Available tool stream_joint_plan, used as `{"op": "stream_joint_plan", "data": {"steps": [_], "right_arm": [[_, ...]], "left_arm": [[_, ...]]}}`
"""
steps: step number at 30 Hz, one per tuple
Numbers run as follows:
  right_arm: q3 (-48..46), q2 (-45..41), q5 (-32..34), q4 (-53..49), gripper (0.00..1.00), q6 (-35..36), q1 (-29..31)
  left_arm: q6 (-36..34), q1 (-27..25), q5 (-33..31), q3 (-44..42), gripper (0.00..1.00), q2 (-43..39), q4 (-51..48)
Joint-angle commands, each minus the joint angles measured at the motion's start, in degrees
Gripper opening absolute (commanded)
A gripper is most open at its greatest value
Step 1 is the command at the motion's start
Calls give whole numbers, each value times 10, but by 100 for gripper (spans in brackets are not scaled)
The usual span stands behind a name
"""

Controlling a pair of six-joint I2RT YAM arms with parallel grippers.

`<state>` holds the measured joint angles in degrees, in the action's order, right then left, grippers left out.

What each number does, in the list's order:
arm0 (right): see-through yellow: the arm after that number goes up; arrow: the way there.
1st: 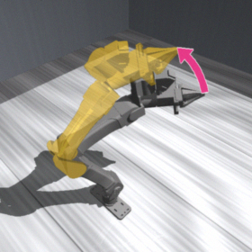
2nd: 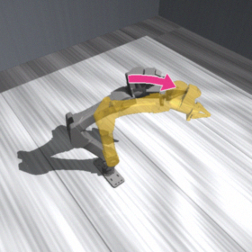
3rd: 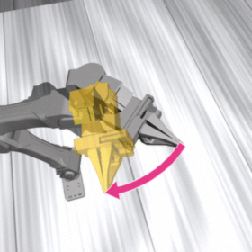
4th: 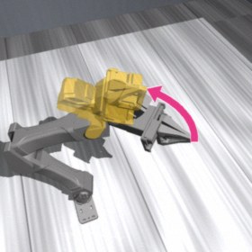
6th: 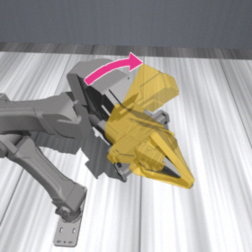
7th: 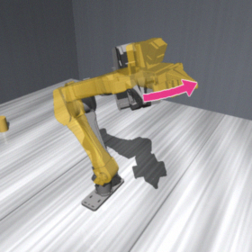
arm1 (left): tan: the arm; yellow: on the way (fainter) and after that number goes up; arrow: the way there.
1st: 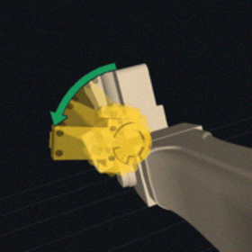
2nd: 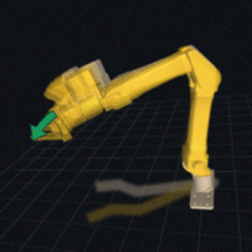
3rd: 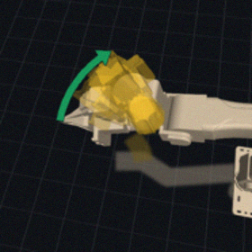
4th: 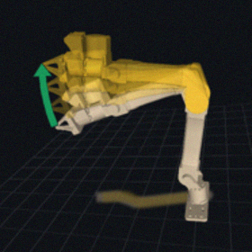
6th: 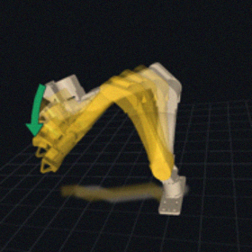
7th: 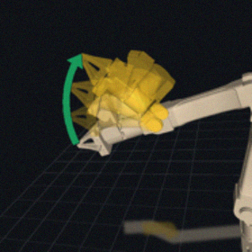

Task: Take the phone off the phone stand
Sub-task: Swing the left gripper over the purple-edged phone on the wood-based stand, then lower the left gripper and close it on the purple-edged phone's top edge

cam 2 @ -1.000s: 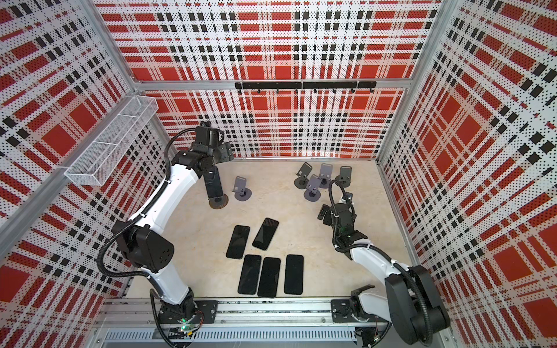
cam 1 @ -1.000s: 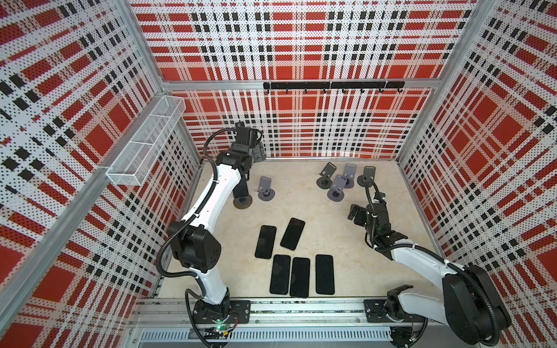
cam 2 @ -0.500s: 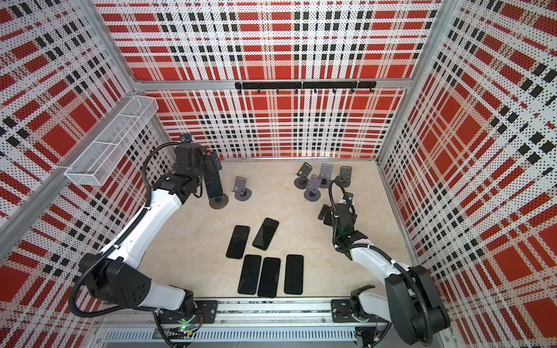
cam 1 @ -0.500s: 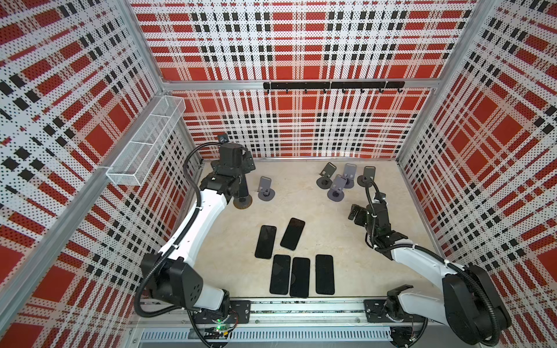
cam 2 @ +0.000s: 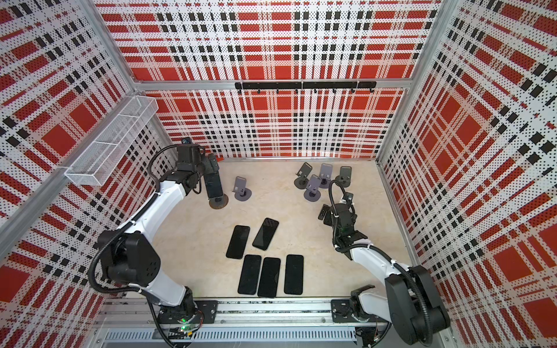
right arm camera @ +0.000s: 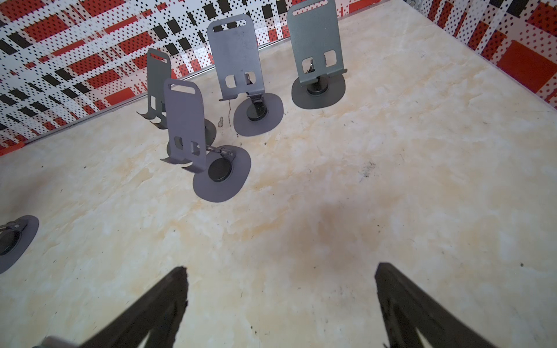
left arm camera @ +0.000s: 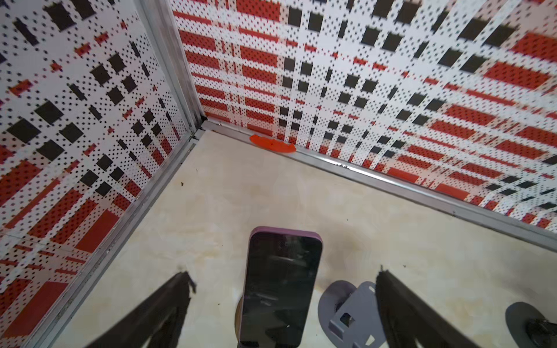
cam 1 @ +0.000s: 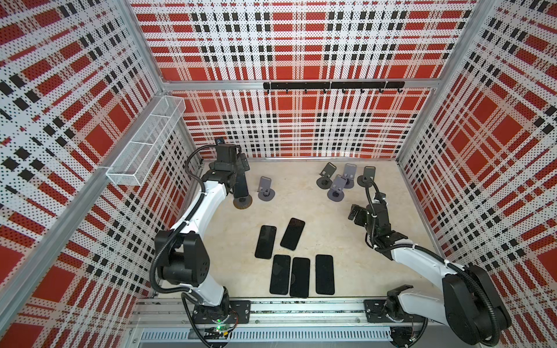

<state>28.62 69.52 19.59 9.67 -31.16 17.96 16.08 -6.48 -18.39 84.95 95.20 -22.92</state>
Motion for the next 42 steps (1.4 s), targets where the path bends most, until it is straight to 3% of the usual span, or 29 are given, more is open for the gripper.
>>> {"op": "stream_joint_plan", "data": {"steps": [1, 12, 21, 35, 42], "right_arm": [[14, -6, 0, 2, 100, -1, -3], [15, -11, 1, -2, 100, -1, -4], [16, -11, -1, -3, 100, -1, -3], [16, 8, 8, 3, 100, -1, -4], [19, 11, 8, -1, 100, -1, -4]], "left_arm": [[-16, 0, -7, 56, 98, 39, -66], [-31, -21, -48, 188, 98, 159, -175], [-49, -21, -76, 186, 98, 182, -176], [-48, 11, 18, 152, 100, 190, -115], [-50, 19, 48, 151, 96, 197, -107]]}}
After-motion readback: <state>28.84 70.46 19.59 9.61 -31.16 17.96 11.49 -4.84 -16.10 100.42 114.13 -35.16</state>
